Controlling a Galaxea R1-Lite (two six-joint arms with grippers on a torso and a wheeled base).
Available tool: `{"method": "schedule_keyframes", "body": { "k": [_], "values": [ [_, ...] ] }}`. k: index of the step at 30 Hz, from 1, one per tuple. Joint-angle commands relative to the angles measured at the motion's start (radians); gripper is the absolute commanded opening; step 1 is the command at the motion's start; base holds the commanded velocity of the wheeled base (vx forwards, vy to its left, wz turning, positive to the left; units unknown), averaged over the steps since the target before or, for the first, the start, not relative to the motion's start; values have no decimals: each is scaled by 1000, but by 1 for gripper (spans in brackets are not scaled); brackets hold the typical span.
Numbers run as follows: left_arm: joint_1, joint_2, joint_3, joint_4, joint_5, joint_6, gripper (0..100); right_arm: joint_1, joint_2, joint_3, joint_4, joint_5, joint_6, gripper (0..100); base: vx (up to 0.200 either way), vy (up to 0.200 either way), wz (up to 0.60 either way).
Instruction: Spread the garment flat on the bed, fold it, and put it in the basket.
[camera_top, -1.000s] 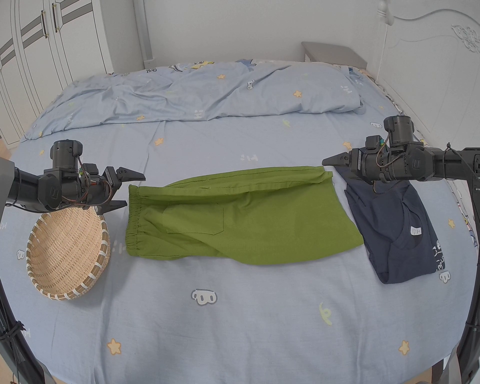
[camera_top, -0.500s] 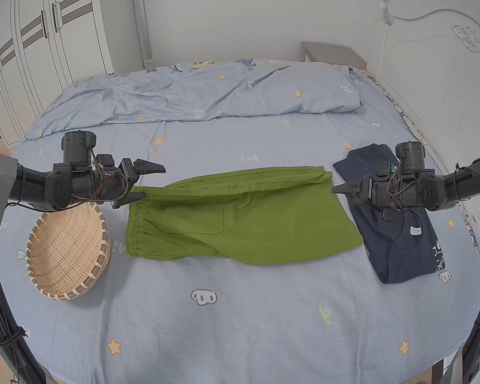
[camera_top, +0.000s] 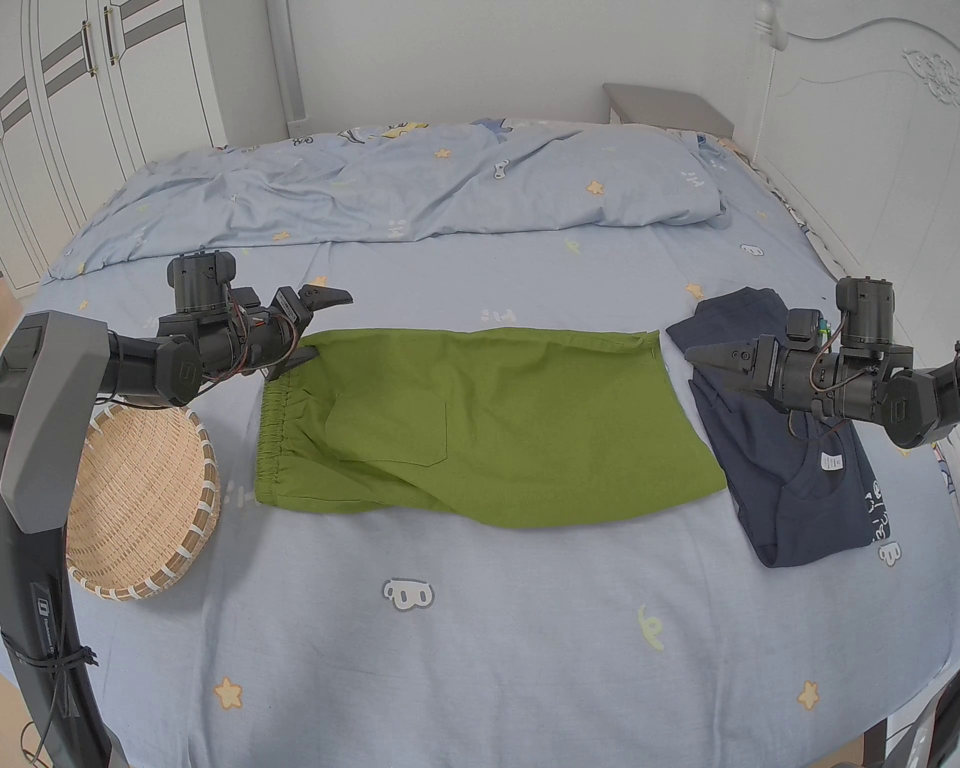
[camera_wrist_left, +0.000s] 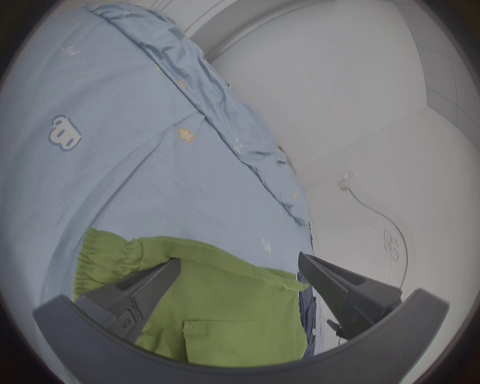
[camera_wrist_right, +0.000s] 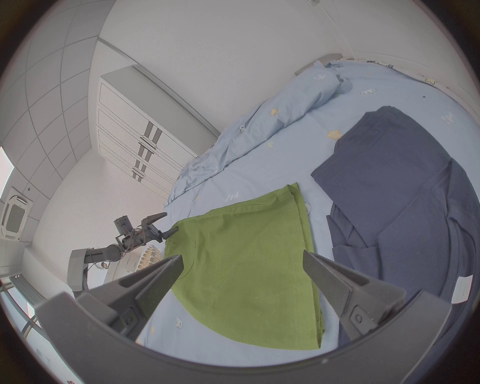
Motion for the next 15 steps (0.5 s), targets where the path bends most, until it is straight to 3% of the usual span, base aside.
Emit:
{"method": "schedule_keyframes", "body": {
  "k": [1,9,15],
  "values": [
    [-3,72,-57,-6,18,-32,100,4,-62,18,-2,1,3,100,0,0,0],
    [5,49,-30,-3,23,-30,100,3,-63,18,-4,1,3,100,0,0,0],
    [9,-87,70,-19,21,-33,100,4,-69,20,-2,1,3,100,0,0,0]
  ]
}}
